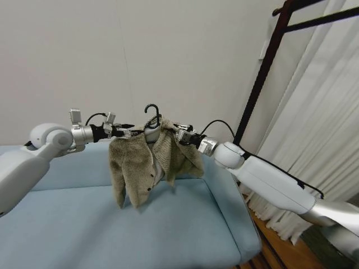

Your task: Pick up the clothes from the sofa and hang them on the clothes hanger.

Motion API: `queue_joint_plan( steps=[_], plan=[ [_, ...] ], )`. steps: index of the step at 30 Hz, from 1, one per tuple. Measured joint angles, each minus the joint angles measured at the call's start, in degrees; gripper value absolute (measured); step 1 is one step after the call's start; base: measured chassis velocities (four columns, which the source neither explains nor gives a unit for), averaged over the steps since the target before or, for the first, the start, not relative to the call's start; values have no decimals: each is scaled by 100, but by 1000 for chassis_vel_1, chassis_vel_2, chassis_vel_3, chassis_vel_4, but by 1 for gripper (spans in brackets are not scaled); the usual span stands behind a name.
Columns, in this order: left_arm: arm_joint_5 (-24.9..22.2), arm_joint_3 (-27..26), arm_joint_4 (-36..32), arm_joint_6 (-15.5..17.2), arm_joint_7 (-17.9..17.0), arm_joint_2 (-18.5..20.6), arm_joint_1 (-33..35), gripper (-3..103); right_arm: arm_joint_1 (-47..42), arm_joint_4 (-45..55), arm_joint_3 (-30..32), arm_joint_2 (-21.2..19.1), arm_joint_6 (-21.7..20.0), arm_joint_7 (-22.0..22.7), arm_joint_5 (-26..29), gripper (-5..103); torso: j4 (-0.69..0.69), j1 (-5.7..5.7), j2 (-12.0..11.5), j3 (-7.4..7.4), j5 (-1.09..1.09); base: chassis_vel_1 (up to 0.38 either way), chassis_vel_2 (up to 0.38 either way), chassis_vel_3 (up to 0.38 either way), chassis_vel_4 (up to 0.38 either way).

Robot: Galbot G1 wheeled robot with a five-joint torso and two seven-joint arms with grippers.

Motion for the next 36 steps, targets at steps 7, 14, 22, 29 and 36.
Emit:
queue_joint_plan(
  steps=[7, 14, 22, 29, 36],
  plan=[
    [23, 519, 131, 190, -22, -113, -491, 100, -12, 42, 99, 55, 22, -18, 2, 10, -2, 0, 0, 0, 1, 0, 0, 0, 0],
    [76, 959, 235, 192, 8, -206, -835, 88, -35, 96, 167, 2, 54, -41, 14, 10, -2, 0, 0, 0, 1, 0, 0, 0, 0],
    [168, 1242, 301, 137, 11, -362, -1017, 60, -46, 87, 222, 18, 116, -61, 23, 10, -2, 0, 0, 0, 0, 0, 0, 0, 0],
    [188, 1386, 297, 104, 20, -458, -1106, 33, -46, 113, 275, -37, 183, -75, 70, 10, -2, 0, 0, 0, 1, 0, 0, 0, 0],
    [190, 1508, 331, 88, 43, -495, -1238, 9, -46, 103, 295, -86, 274, -94, 105, 11, -2, 0, 0, 0, 1, 0, 0, 0, 0]
  ],
)
